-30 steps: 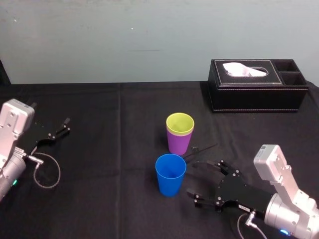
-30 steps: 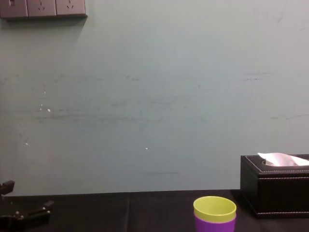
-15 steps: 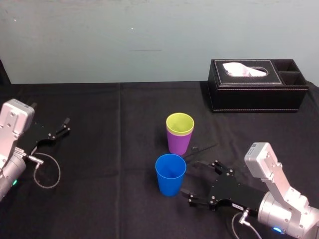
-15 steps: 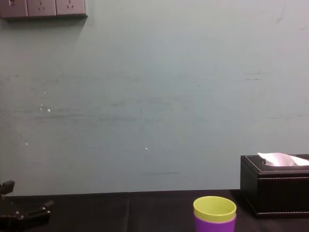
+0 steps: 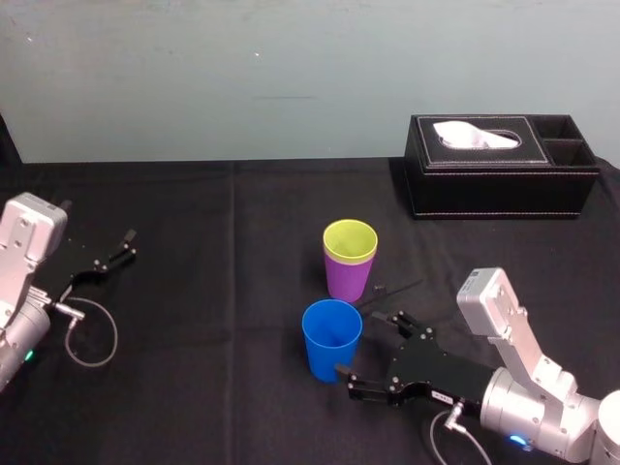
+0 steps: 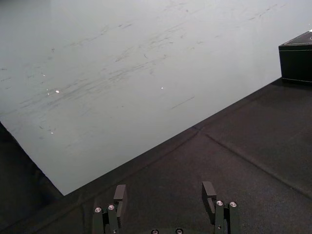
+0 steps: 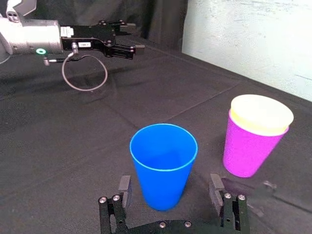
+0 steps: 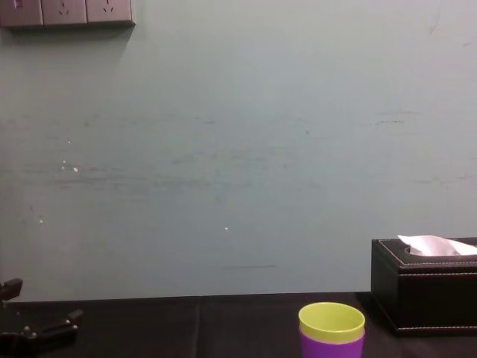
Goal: Stack the three plastic cups sequentially using one hand.
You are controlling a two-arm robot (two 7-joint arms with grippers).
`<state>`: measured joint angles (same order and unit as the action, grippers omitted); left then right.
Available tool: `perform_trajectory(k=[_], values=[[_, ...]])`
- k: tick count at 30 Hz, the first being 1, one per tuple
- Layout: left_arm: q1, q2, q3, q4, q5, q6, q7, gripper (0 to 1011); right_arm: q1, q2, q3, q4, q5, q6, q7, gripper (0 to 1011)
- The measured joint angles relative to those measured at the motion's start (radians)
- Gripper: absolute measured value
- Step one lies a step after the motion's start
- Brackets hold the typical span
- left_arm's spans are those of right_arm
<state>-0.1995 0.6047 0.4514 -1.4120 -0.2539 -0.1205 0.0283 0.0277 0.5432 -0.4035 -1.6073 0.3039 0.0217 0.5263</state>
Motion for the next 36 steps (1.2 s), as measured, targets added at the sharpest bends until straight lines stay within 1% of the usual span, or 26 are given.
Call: perform_trajectory(k=[8,21,24,36], values=[[0.000,0.000,0.000,0.000,0.000,0.000,0.000,1010,0.030,-0.011,-0.022,0.021,0.010,0.005,0.009,1003],[0.000,0.000,0.000,0.000,0.000,0.000,0.000,1010,0.105,-0.033,-0.056,0.081,0.033,0.013,0.035,1003],[0.000,0.000,0.000,0.000,0.000,0.000,0.000,1010,0.122,-0.040,-0.068,0.093,0.032,0.016,0.037,1003],[0.000,0.000,0.000,0.000,0.000,0.000,0.000,1010,0.163,-0.068,-0.101,0.129,0.032,0.032,0.036,1003]])
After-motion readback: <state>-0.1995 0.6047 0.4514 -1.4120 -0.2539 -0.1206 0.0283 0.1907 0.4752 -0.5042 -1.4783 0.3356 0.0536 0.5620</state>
